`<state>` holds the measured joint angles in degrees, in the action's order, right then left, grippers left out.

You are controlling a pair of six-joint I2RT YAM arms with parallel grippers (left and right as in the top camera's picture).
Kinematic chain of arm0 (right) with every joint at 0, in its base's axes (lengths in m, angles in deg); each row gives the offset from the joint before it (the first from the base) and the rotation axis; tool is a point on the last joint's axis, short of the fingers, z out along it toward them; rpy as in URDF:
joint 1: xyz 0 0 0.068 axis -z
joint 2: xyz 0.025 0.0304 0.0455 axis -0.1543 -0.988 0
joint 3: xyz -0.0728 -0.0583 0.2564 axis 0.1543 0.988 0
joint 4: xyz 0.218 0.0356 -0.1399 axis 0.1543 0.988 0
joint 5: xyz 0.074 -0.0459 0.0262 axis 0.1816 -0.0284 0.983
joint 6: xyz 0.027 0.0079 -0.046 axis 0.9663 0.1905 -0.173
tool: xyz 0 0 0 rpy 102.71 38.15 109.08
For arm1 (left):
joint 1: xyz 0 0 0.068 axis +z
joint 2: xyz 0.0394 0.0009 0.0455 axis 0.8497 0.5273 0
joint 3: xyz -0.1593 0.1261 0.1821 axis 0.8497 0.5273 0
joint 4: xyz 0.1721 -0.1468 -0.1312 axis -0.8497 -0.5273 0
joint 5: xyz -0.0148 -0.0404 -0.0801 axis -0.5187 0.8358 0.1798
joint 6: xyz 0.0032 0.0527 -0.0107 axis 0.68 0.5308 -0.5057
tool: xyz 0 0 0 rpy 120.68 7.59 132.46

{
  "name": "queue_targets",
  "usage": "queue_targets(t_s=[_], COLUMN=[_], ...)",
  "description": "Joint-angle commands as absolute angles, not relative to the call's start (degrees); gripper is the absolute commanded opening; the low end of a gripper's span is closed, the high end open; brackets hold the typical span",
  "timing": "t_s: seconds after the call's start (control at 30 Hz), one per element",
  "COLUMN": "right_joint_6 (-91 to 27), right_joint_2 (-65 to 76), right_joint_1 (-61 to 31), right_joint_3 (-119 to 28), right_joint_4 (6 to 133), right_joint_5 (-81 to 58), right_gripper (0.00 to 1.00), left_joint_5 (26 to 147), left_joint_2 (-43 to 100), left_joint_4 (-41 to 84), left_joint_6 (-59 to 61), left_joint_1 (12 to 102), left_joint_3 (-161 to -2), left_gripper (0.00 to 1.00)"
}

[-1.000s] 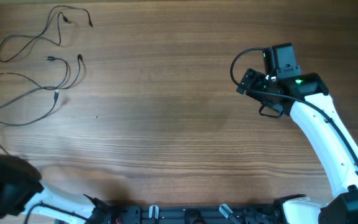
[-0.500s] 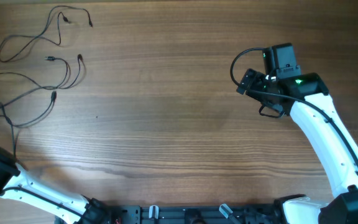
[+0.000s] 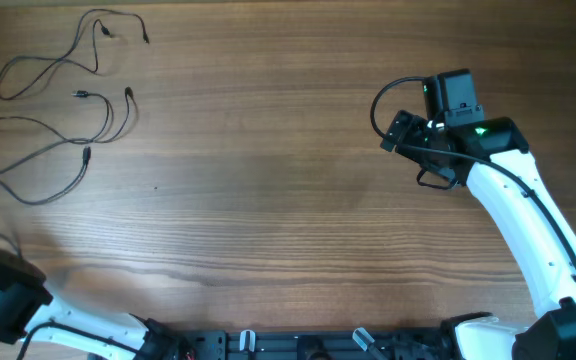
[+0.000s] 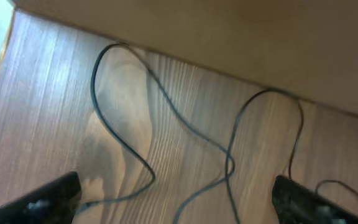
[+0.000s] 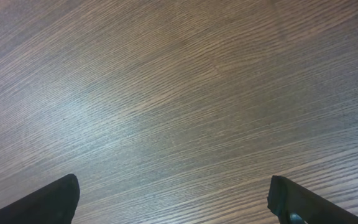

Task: Untangle cables

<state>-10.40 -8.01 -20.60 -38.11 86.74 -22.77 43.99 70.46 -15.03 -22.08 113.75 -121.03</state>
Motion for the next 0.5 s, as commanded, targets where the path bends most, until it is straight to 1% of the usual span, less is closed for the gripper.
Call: queue_targets(t_s=[0.0,0.03,0.07,0.1,0.13,0.2,0.3,0.4,0.47], right_joint_6=[-11.36,-11.39,-11.39,-11.36,-11.39,-11.39,-11.36,-11.39,-11.39], right_joint_2=[-8.55,-8.55,-8.55,-8.55,-8.55,-8.55,-8.55,-8.55,-8.55], right_joint_1=[-20.49,-20.47,-20.47,-20.49,-20.47,-20.49,-20.49,-20.47,-20.47], right_joint_3=[-38.22,-38.22,-38.24,-38.24,-38.22,-38.22,-38.24,-38.22,-38.24], right_joint_4=[86.61,86.61,86.61,86.61,86.61,86.58,86.61,86.58,86.61], right_joint_5=[-22.72,-22.72,-22.72,-22.72,-22.72,-22.72,-22.72,-22.72,-22.72], right_gripper=[1.00,1.00,1.00,1.00,1.00,1.00,1.00,1.00,1.00], left_joint_5=[50.05,52.21,51.73,51.71,51.55,52.19,54.31,55.16,55.44], left_joint_2=[71.46,71.85,72.14,72.44,72.84,73.76,73.78,73.78,73.78], left_joint_4=[-18.07,-18.62,-19.58,-19.56,-19.25,-16.93,-10.22,-1.85,1.89], left_joint_6=[-22.91,-22.89,-21.56,-18.78,-16.51,-12.09,-4.79,-0.38,-0.33], left_joint_1=[113.85,113.77,113.68,113.68,113.68,113.68,113.68,113.68,113.68], left_joint_3=[-120.74,-119.96,-118.64,-117.01,-115.10,-108.92,-97.95,-89.57,-86.93], left_gripper=[0.86,0.89,0.92,0.97,1.00,1.00,1.00,1.00,1.00])
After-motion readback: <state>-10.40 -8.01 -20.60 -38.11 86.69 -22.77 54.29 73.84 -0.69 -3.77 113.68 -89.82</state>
